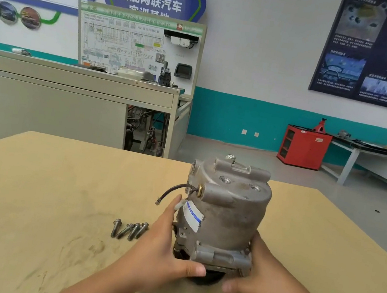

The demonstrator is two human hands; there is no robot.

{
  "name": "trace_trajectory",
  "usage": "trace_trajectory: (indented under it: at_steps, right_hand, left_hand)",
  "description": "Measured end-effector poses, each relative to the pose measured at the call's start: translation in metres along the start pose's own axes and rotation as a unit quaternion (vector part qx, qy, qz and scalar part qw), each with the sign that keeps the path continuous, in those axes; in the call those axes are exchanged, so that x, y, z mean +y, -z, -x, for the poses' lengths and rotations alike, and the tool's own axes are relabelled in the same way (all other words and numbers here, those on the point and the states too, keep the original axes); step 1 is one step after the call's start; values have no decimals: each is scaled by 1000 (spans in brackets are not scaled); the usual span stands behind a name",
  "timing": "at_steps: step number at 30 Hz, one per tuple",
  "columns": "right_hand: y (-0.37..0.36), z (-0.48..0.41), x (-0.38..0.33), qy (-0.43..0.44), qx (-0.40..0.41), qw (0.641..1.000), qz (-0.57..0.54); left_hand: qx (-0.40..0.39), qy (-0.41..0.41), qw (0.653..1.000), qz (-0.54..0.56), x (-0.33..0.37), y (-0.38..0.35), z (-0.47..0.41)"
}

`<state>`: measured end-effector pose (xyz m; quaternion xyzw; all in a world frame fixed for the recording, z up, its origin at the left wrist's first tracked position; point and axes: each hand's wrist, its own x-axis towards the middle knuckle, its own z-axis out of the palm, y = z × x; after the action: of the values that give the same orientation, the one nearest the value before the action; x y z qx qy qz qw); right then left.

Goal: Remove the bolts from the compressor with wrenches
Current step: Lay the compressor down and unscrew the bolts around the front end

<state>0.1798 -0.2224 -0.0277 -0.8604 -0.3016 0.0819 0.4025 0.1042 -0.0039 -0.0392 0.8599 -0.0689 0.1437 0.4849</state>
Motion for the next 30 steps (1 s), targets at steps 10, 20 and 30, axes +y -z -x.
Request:
trace_trajectory:
  at_steps: [10, 20, 30]
  right_hand:
    - [-18, -24, 4, 110, 66, 978, -162]
    - [-21, -36, -2, 141, 91, 968, -187]
    - [-24, -27, -18, 157, 109, 965, -178]
  left_hand:
    - [26, -33, 989, 142, -1, -15, -18]
    - [72, -38, 990, 118, -7, -11, -26]
    - [93, -17, 990, 106, 2, 0, -14]
